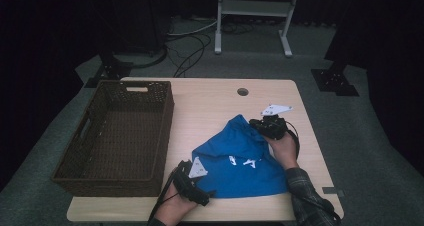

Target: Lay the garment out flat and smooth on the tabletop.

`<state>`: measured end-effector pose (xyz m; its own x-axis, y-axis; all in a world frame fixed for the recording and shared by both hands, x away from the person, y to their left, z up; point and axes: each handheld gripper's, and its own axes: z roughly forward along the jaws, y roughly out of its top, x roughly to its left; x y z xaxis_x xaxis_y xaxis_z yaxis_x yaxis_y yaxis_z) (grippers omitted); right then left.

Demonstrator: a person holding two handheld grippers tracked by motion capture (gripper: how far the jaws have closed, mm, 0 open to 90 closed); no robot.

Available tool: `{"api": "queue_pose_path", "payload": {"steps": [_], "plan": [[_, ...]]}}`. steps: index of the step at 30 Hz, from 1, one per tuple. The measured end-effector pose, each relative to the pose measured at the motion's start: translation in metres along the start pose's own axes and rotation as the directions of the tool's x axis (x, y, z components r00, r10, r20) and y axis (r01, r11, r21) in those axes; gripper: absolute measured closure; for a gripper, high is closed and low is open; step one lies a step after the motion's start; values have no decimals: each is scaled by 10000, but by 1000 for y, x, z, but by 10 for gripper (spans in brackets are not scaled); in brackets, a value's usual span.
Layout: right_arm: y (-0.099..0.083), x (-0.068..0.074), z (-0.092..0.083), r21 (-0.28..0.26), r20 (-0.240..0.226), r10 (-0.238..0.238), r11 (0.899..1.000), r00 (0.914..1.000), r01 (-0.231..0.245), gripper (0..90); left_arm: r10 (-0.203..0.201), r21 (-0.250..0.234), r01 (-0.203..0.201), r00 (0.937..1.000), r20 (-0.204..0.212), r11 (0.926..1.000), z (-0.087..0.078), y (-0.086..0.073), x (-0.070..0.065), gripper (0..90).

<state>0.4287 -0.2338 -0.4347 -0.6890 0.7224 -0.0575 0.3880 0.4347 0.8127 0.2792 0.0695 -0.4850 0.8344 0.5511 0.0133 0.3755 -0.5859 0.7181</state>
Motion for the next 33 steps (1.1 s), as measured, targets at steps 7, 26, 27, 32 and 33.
{"api": "queue_pose_path", "payload": {"steps": [7,26,27,32,33], "plan": [[3,-4,-4,-162,174,12,9999,9998,-9,837,-1,-3,1,10000,1,10000,0,0,0,4],[-5,-8,-6,-276,-261,257,9993,9993,-264,558,12,1,-12,10000,0,10000,0,0,0,3],[-6,-8,-6,-327,-321,273,9991,9991,-283,538,13,0,-13,10000,1,10000,0,0,0,3],[-9,-8,-10,-364,-513,392,9985,9979,-411,412,15,3,-15,10000,1,10000,0,0,0,3],[-10,-9,-10,-342,-545,425,9984,9976,-444,394,8,4,-8,10000,0,10000,0,0,0,3]]}}
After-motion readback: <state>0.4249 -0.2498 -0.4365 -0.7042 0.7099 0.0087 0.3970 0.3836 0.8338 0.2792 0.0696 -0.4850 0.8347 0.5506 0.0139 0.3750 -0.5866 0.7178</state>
